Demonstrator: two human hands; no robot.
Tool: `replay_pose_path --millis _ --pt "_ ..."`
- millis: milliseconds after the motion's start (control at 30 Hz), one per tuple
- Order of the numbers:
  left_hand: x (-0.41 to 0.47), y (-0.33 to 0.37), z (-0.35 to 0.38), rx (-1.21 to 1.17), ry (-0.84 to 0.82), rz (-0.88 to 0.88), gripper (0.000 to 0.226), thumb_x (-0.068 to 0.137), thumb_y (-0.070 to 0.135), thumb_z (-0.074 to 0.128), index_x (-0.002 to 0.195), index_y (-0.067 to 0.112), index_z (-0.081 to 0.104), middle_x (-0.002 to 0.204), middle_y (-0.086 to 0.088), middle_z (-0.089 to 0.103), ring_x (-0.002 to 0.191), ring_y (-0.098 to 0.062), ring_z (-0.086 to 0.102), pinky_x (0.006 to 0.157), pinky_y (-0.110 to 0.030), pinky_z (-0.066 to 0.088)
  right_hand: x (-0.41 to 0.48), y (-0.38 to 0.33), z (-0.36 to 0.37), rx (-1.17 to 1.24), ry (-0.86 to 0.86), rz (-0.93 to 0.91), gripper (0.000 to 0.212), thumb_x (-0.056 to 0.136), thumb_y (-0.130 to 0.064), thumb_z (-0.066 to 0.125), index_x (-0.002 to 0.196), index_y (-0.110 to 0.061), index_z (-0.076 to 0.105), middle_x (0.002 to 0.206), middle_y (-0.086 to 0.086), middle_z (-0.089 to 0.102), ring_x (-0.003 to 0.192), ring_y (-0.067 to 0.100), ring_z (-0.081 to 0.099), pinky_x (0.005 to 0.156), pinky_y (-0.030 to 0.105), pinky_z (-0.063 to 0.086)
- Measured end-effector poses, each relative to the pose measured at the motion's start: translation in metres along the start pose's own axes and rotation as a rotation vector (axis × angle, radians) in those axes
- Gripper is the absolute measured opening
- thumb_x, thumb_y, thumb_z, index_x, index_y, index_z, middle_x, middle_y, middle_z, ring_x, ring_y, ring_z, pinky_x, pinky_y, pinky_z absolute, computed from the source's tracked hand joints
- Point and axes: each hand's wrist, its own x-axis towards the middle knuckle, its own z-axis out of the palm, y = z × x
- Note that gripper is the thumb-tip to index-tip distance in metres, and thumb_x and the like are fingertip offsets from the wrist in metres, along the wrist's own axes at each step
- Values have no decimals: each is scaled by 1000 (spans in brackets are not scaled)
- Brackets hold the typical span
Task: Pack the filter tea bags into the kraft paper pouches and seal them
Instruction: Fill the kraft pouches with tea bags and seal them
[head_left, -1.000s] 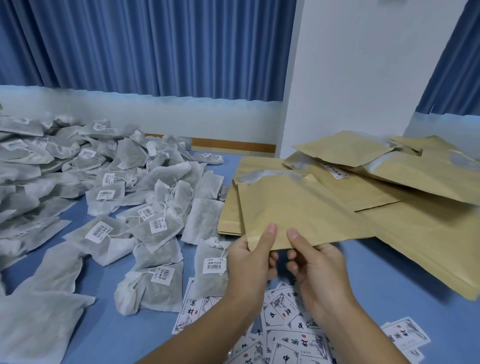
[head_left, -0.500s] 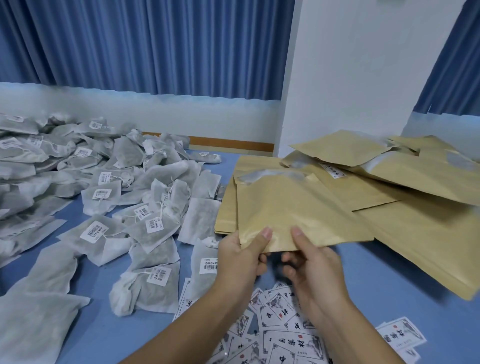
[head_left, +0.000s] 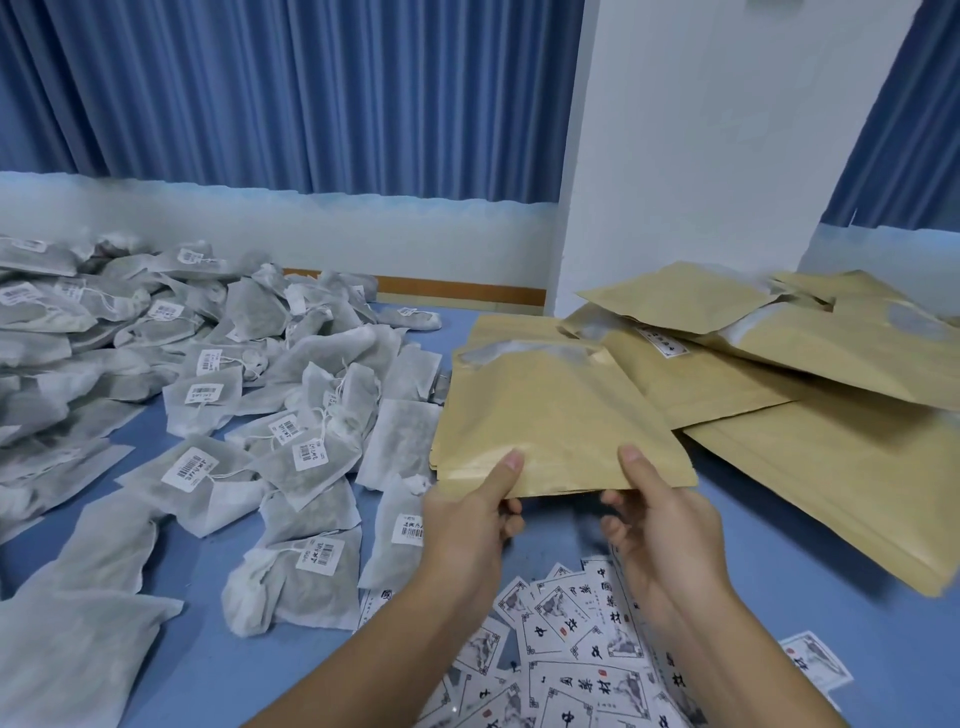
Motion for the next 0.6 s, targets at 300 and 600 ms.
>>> replay_pose_path --millis 300,600 --pt "6 10 -3 101 46 3 31 91 30 73 77 7 57 52 -3 48 40 -12 30 37 -19 20 9 -13 -11 -169 -47 -31 17 93 -18 70 82 -6 65 62 8 56 45 12 44 39 22 36" --pt "-4 -1 7 131 -46 -47 36 88 34 75 76 10 52 53 -4 44 39 -13 27 40 -19 18 -5 11 8 -101 -164 -6 10 90 -12 72 95 -4 69 64 9 56 50 12 49 39 23 38"
